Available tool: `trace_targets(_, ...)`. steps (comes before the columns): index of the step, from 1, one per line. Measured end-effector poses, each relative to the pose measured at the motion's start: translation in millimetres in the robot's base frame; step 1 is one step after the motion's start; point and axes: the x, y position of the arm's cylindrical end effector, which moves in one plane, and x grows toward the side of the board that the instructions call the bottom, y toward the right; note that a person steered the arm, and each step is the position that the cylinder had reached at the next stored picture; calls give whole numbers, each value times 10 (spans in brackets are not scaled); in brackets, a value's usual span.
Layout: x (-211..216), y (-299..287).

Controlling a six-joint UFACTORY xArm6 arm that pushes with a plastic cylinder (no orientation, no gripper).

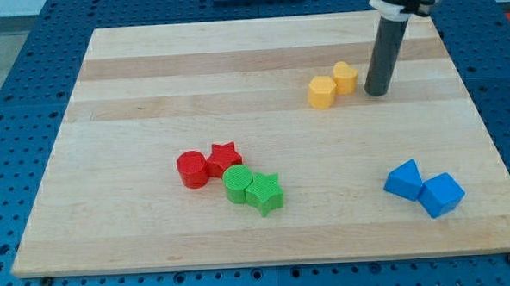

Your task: Separate the yellow blocks

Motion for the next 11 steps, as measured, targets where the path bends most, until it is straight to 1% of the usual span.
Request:
trace_targets(1, -52, 112)
trace_targets(2, -306, 235)
trace_targets(3, -243, -60)
trace_targets(5, 194, -805)
trace_targets(7, 232, -1182)
trace_targets(8, 107, -1336)
trace_targets(9, -340, -1494)
trace_targets(10, -619, -1703)
trace_targets(11, -778, -1888)
